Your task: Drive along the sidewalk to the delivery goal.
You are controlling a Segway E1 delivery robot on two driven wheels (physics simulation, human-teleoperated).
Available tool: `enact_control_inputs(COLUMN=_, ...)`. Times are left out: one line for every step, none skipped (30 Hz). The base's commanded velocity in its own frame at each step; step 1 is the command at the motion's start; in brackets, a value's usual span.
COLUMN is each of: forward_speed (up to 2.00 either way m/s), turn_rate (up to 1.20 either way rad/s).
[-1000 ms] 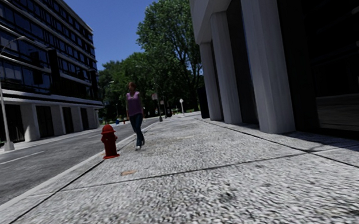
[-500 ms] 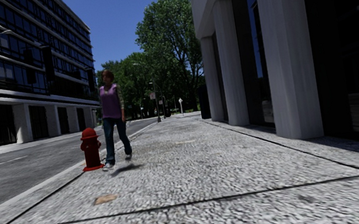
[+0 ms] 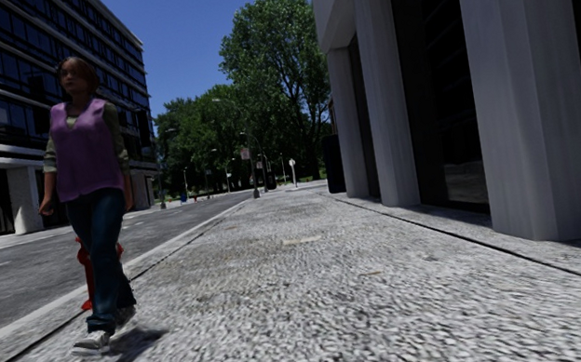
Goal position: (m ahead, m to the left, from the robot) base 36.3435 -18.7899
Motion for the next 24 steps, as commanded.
enact_control_inputs(forward_speed=2.00, turn_rate=0.00)
enact_control_inputs(forward_speed=2.00, turn_rate=0.00)
enact_control_inputs(forward_speed=2.00, turn_rate=0.00)
enact_control_inputs(forward_speed=2.00, turn_rate=0.00)
enact_control_inputs(forward_speed=2.00, turn_rate=0.00)
enact_control_inputs(forward_speed=2.00, turn_rate=0.00)
enact_control_inputs(forward_speed=2.00, turn_rate=0.00)
enact_control_inputs(forward_speed=2.00, turn_rate=0.00)
enact_control_inputs(forward_speed=2.00, turn_rate=0.00)
enact_control_inputs(forward_speed=2.00, turn_rate=0.00)
enact_control_inputs(forward_speed=2.00, turn_rate=0.00)
enact_control_inputs(forward_speed=2.00, turn_rate=0.00)
enact_control_inputs(forward_speed=2.00, turn_rate=0.00)
enact_control_inputs(forward_speed=2.00, turn_rate=0.00)
enact_control_inputs(forward_speed=2.00, turn_rate=0.00)
enact_control_inputs(forward_speed=2.00, turn_rate=0.00)
enact_control_inputs(forward_speed=2.00, turn_rate=0.00)
enact_control_inputs(forward_speed=2.00, turn_rate=0.00)
enact_control_inputs(forward_speed=2.00, turn_rate=0.00)
enact_control_inputs(forward_speed=2.00, turn_rate=0.00)
enact_control_inputs(forward_speed=2.00, turn_rate=0.00)
enact_control_inputs(forward_speed=2.00, turn_rate=0.00)
enact_control_inputs(forward_speed=2.00, turn_rate=0.00)
enact_control_inputs(forward_speed=2.00, turn_rate=0.00)
